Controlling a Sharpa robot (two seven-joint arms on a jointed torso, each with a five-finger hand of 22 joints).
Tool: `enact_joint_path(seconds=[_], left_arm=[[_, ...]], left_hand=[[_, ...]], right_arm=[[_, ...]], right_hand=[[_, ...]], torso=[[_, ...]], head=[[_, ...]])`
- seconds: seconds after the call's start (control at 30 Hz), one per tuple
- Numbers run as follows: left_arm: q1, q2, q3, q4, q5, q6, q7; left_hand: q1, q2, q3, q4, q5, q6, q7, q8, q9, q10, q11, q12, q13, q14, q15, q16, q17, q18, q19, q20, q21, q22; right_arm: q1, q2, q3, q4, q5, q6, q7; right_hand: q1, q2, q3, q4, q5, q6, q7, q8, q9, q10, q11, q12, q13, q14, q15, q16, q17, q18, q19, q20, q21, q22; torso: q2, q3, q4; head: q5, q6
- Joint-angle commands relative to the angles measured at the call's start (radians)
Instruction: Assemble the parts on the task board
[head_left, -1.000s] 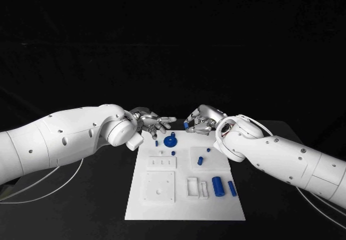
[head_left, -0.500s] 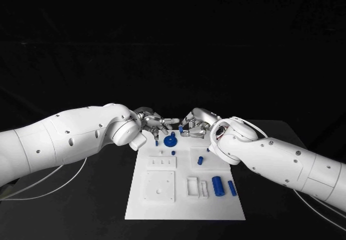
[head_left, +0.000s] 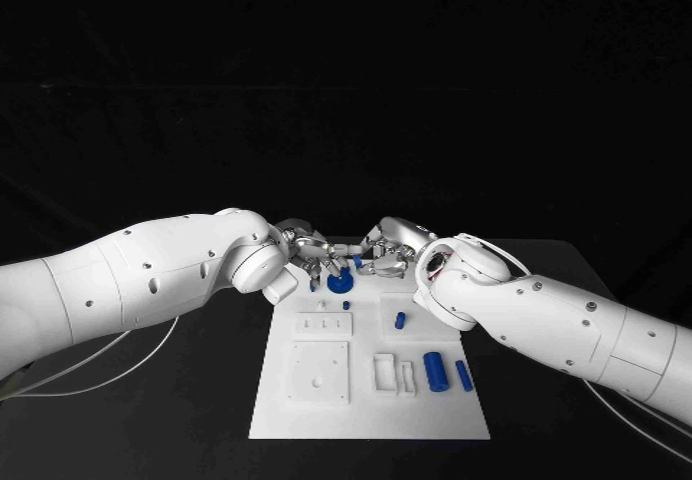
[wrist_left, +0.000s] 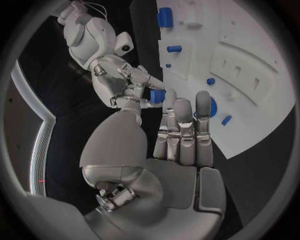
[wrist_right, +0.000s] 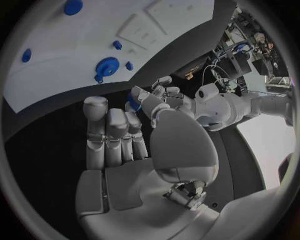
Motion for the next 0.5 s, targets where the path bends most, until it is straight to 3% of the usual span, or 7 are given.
enact_joint_path(seconds=[0.03,0.23,0.5], left_arm=[[0.001,0.005,0.0,0.0,-0.007,0.021,-0.01],[0.0,0.008,0.0,-0.001,-0.007,0.019,-0.008],[0.0,0.012,0.0,0.001,-0.004,0.02,-0.005]], left_hand=[[0.005,0.005,0.0,-0.009,0.001,-0.002,0.0,-0.006,-0.005,-0.004,0.004,-0.006,-0.002,-0.007,0.0,0.006,-0.002,0.016,-0.006,-0.001,-0.004,0.001],[0.008,0.018,0.002,-0.017,0.0,-0.002,0.001,-0.006,-0.008,-0.004,0.004,-0.006,-0.002,-0.007,0.0,0.007,-0.004,0.016,-0.006,-0.001,-0.005,0.003],[0.008,0.052,-0.009,-0.066,0.0,0.003,-0.001,-0.006,-0.012,0.0,0.002,-0.007,-0.005,-0.007,-0.001,0.011,-0.007,0.015,-0.006,-0.002,-0.006,0.007]], right_arm=[[0.0,0.004,0.0,0.002,-0.016,0.018,-0.005],[0.0,0.01,-0.003,0.001,-0.017,0.027,-0.004],[0.0,0.017,-0.006,0.002,-0.02,0.033,-0.008]], right_hand=[[-0.007,-0.002,-0.002,0.001,0.002,0.007,-0.001,0.004,0.001,0.004,0.0,-0.006,-0.001,0.005,-0.002,-0.003,0.0,0.01,0.051,-0.003,0.003,0.062],[-0.006,-0.002,-0.008,0.003,0.002,0.006,-0.001,0.004,0.001,0.004,0.0,-0.006,-0.001,0.005,-0.002,-0.004,0.0,0.01,0.051,-0.003,0.004,0.062],[-0.006,-0.002,-0.011,0.004,0.001,0.006,-0.001,0.004,0.001,0.004,0.0,-0.006,-0.001,0.005,-0.002,-0.004,0.0,0.01,0.051,-0.003,0.004,0.062]], torso=[[0.001,0.0011,0.002],[0.0,0.0,0.0001],[0.001,0.0,0.0015]], head=[[0.0,-0.001],[0.002,-0.001],[0.002,-0.004]])
